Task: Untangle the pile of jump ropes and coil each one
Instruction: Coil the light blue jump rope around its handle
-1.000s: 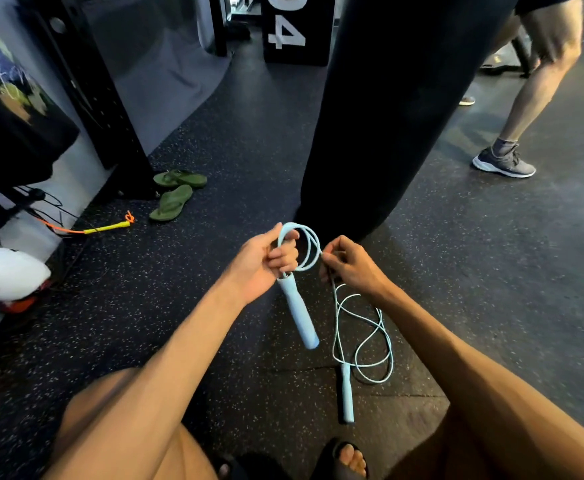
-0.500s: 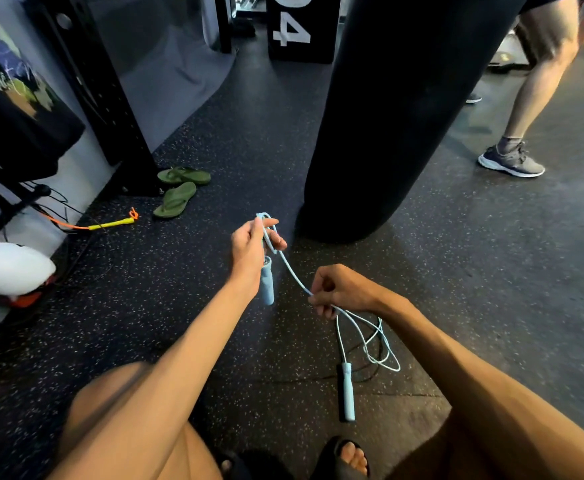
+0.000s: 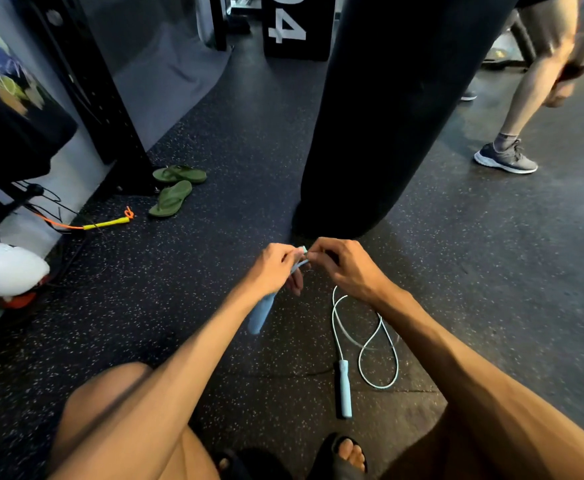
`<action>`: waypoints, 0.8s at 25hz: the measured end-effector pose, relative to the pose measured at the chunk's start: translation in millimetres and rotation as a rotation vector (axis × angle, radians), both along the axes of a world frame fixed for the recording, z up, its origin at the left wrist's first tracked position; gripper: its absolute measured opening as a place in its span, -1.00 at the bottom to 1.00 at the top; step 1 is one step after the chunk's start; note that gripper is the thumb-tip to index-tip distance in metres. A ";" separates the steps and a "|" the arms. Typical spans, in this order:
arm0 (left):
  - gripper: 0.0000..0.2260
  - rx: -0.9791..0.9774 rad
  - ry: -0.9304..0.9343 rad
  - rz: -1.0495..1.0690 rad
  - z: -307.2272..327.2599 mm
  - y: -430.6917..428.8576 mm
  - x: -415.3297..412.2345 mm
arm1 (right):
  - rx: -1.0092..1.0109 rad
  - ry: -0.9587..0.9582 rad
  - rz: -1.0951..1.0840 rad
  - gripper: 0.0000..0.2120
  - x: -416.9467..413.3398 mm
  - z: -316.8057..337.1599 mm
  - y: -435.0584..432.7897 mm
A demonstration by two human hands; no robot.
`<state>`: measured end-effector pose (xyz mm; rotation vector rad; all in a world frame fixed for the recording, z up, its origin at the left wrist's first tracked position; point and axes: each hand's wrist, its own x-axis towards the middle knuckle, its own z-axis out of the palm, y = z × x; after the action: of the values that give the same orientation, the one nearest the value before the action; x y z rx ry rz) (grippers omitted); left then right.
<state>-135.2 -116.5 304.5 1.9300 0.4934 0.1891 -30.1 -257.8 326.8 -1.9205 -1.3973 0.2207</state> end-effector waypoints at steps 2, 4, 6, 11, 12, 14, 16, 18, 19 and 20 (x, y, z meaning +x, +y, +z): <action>-0.63 -0.163 0.075 -0.080 1.1 -3.6 -1.2 | 0.033 0.001 -0.062 -0.86 6.5 -1.9 -0.2; -0.65 -0.405 0.102 -0.136 2.1 -5.0 -2.1 | 0.060 0.061 -0.155 -0.81 13.6 -3.2 -1.1; -0.68 -0.554 0.072 -0.190 3.1 -0.7 -1.6 | 0.083 0.127 -0.206 -0.75 18.1 -5.0 -2.6; -0.68 -0.881 -0.065 -0.231 9.4 6.5 -1.3 | 0.069 0.350 -0.220 -0.78 23.8 -16.1 0.1; -0.69 -0.950 -0.109 -0.209 11.5 6.8 -1.1 | 0.055 0.411 -0.225 -0.83 24.3 -17.9 1.0; -0.70 -1.102 -0.228 -0.144 15.8 10.8 -1.6 | 0.007 0.514 -0.217 -0.90 21.3 -20.0 1.7; -0.70 -1.173 -0.343 -0.051 18.9 15.8 -1.3 | -0.077 0.619 -0.173 -0.94 14.6 -22.2 0.1; -0.69 -1.194 -0.421 0.073 20.3 18.6 -0.6 | -0.185 0.699 -0.106 -0.92 7.1 -23.8 -0.9; -0.70 -1.197 -0.451 0.129 19.8 19.6 0.1 | -0.248 0.719 -0.063 -0.89 4.8 -24.2 -1.6; -0.70 -1.194 -0.478 0.184 18.4 20.9 0.9 | -0.314 0.741 -0.022 -0.88 3.1 -23.8 -2.0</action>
<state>-134.3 -95.6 322.9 0.6394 0.3268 0.3592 -26.9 -259.8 303.1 -1.8020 -0.8678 1.0712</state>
